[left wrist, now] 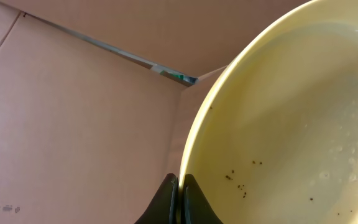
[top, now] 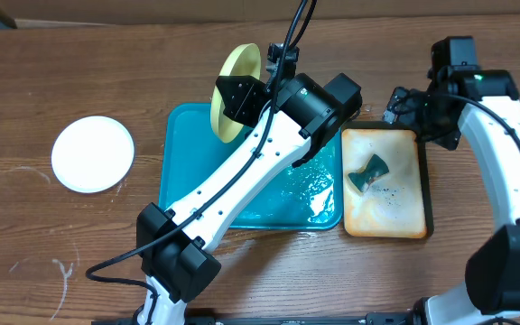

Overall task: Clean dirty plates on tray and stack at the side
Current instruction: 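Swing the left gripper left and set the yellow plate on the white stack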

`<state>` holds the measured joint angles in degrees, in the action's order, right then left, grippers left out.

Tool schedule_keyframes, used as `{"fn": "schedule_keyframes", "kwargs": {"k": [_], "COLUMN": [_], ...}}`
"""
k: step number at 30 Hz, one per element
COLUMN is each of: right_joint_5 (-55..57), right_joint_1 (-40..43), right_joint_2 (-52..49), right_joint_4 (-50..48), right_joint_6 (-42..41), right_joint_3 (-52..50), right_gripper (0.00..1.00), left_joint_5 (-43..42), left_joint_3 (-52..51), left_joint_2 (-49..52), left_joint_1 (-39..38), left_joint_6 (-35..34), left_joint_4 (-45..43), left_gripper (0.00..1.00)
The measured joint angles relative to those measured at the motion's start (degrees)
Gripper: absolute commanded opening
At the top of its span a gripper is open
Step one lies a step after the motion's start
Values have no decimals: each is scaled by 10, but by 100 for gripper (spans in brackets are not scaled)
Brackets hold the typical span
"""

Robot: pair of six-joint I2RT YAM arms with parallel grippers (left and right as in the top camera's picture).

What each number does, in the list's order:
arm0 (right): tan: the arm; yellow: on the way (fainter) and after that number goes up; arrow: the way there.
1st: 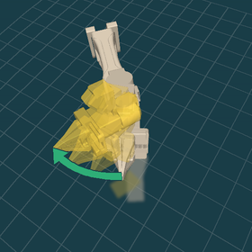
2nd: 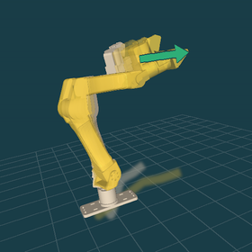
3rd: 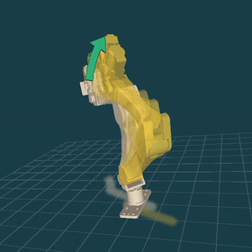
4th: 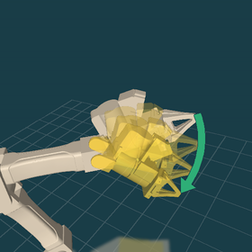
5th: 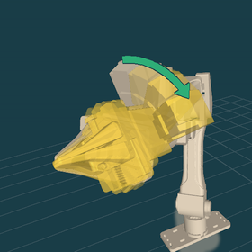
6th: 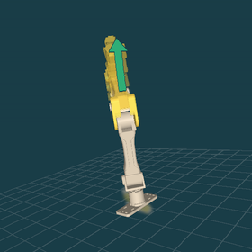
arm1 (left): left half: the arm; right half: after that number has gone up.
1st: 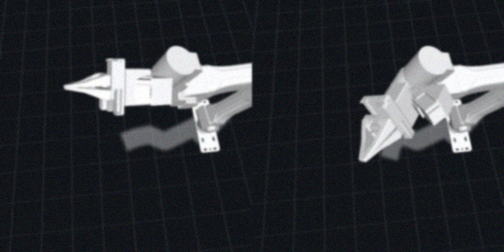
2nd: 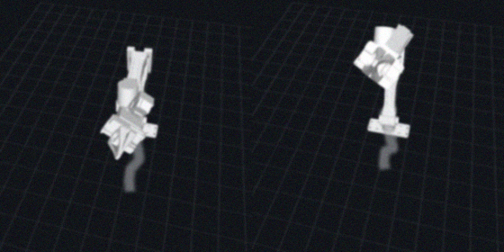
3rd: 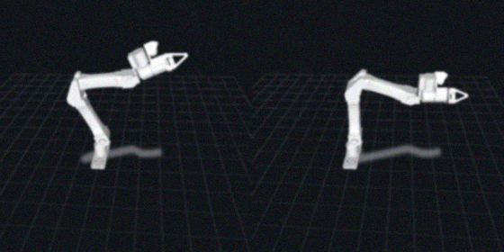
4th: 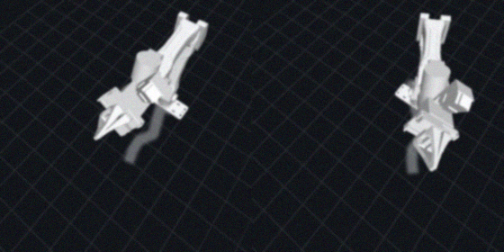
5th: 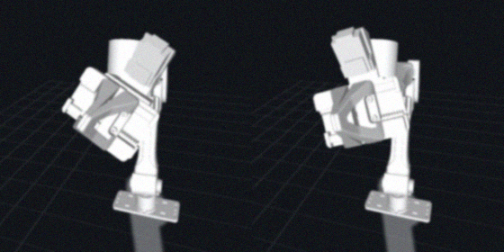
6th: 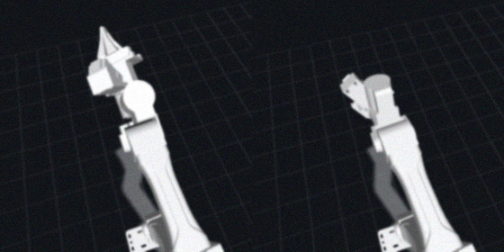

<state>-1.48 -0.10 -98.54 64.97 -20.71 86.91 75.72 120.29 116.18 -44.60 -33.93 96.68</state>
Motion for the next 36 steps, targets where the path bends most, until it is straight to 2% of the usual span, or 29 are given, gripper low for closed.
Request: {"fn": "schedule_keyframes", "kwargs": {"k": [12, 15, 20, 24, 30, 36], "right_joint_5": [15, 15, 15, 16, 17, 17], "right_joint_1": [0, 0, 0, 0, 0, 0], "right_joint_2": [13, 13, 13, 13, 13, 13], "right_joint_4": [7, 12, 21, 25, 33, 39], "right_joint_6": [0, 0, 0, 0, 0, 1], "right_joint_3": [0, 0, 0, 0, 0, 0], "right_gripper": [100, 100, 100, 100, 100, 100], "left_joint_5": [-1, -26, -157, -289, -498, -651], "left_joint_3": [0, 0, 1, 1, 1, 1], "left_joint_2": [0, 0, 0, 0, -4, -43], "left_joint_1": [0, 4, 58, 153, 283, 381], "left_joint_6": [0, -5, -35, -51, -8, 41], "left_joint_4": [0, 0, 0, -8, -93, -116], "left_gripper": [4, 4, 5, 5, 5, 5]}}
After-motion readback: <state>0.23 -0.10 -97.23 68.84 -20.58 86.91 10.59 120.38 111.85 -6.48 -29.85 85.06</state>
